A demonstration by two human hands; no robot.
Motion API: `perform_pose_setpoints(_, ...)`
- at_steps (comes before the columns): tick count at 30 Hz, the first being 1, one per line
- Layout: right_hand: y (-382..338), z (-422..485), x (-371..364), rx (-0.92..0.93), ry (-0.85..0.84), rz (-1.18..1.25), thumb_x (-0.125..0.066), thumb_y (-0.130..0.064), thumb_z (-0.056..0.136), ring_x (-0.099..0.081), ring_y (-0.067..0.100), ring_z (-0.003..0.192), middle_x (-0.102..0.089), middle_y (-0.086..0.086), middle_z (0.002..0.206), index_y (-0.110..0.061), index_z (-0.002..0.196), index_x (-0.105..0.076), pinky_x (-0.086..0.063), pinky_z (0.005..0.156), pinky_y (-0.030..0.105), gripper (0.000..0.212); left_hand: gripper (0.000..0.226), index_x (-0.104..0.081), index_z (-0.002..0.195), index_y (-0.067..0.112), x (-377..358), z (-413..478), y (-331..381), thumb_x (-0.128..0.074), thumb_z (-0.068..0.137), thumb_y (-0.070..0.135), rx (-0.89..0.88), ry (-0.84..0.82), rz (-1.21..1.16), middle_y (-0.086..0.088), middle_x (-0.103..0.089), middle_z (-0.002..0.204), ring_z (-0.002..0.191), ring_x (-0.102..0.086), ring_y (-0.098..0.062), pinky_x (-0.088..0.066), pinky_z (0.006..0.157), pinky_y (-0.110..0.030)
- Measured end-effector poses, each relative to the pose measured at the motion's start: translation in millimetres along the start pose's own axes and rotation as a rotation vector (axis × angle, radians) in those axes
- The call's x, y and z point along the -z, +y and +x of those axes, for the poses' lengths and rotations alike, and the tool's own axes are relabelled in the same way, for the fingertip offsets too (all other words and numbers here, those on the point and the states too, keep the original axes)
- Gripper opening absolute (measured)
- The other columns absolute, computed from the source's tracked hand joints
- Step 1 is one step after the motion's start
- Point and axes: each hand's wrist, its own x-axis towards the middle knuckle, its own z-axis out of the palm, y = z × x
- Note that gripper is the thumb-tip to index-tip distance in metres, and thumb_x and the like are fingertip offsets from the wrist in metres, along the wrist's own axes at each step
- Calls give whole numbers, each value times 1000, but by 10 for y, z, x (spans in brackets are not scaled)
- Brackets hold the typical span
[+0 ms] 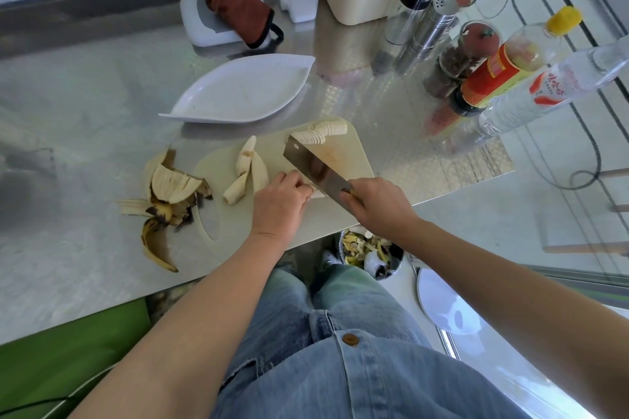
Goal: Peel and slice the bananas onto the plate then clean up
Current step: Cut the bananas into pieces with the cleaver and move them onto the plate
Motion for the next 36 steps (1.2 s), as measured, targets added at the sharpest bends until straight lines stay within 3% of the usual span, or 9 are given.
perform_pose_setpoints(6,-14,20,7,9,-45,-55,-44,-31,98,-49,21,62,-49,-1,68,-18,76,-47,-35,57,28,25,15,-69,66,17,4,25,-17,-82,68,11,-7,-18,11,0,-57,74,67,-54,-22,-29,44,-23)
perform_pose_setpoints(13,10,38,12,20,-57,-97,-42,-30,98,-48,21,64,-50,-1,72,-17,82,-53,-36,58,29,24,15,-69,67,18,8,31,-30,-82,70,13,-23,-18,9,1,-58,75,67,-54,-21,-29,44,-23)
perform_pose_setpoints(20,36,16,-26,11,-34,-46,-44,-30,98,-45,21,59,-46,-2,66,-19,75,-43,-24,47,25,26,17,-69,66,18,19,36,-22,-84,68,12,-23,-17,9,1,-59,75,68,-55,-21,-27,46,-22)
perform_pose_setpoints(32,7,40,-34,26,-37,-86,-43,-31,97,-51,24,65,-50,-1,71,-18,80,-50,-46,60,34,23,15,-69,67,18,9,38,-17,-83,68,11,-22,-14,4,0,-57,73,66,-54,-22,-28,44,-22)
perform_pose_setpoints(36,11,14,-105,13,-48,-106,-42,-32,99,-48,21,65,-50,-2,74,-17,88,-56,-39,59,30,24,16,-69,67,18,10,35,-15,-83,67,10,-21,-12,0,0,-57,73,66,-54,-22,-28,44,-22)
